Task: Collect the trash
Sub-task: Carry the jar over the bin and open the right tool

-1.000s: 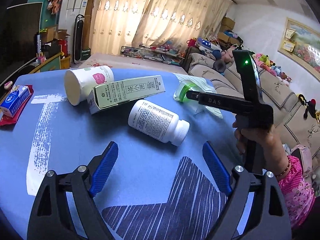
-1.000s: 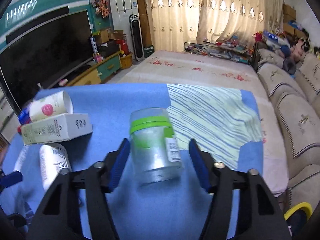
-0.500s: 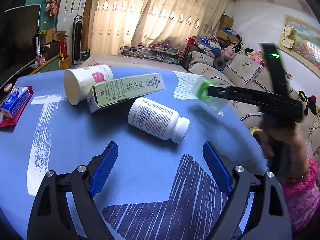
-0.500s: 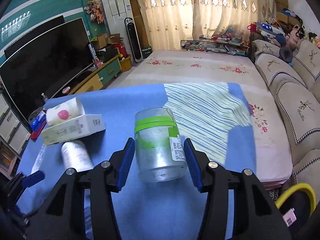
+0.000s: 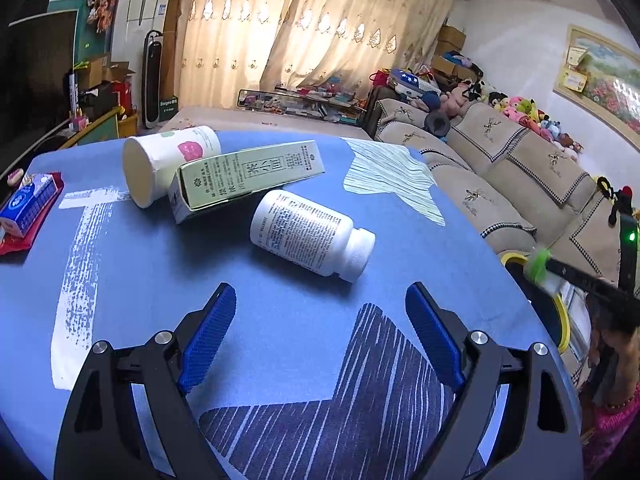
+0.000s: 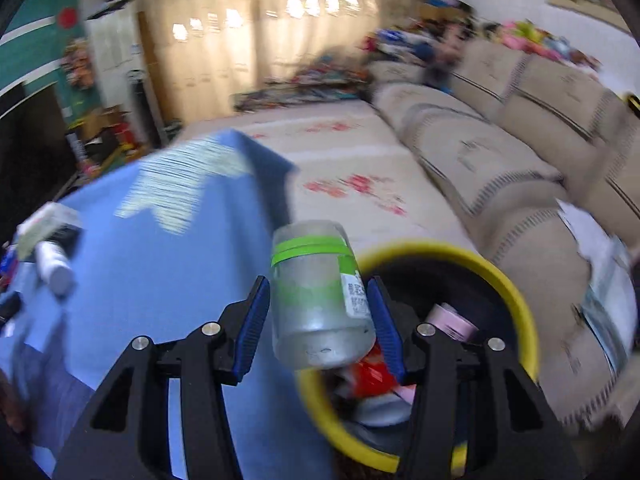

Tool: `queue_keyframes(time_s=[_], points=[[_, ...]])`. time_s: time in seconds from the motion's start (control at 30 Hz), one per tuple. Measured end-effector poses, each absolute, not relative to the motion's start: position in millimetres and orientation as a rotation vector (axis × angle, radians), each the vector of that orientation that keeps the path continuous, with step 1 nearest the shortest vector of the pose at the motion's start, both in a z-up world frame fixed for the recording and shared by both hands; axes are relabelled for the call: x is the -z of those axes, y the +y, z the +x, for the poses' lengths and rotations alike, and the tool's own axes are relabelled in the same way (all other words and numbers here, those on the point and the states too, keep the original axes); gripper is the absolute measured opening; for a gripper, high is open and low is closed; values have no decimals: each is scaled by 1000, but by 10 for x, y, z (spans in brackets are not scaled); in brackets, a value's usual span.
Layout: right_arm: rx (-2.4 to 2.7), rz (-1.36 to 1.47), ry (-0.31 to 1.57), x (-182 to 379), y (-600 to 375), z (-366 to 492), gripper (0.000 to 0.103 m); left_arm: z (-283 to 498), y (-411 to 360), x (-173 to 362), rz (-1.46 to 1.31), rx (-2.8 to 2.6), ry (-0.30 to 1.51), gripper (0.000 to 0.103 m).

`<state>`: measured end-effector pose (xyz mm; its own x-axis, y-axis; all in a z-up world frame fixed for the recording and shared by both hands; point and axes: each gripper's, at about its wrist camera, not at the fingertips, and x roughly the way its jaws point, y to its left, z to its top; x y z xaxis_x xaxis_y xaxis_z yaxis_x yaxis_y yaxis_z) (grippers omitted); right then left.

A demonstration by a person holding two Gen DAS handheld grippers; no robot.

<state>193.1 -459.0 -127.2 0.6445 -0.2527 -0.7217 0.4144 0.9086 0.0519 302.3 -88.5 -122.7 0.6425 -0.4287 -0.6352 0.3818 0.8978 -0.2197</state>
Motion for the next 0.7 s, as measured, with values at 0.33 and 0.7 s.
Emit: queue_keyframes(time_s=[0.33, 0.7], points=[[474, 282, 788, 1556, -4944, 1622, 45, 2993, -947, 1205, -35, 461, 728, 86], [404, 279, 754, 1478, -4795, 1710, 51, 3076, -1017, 1177, 9, 457, 753, 93]])
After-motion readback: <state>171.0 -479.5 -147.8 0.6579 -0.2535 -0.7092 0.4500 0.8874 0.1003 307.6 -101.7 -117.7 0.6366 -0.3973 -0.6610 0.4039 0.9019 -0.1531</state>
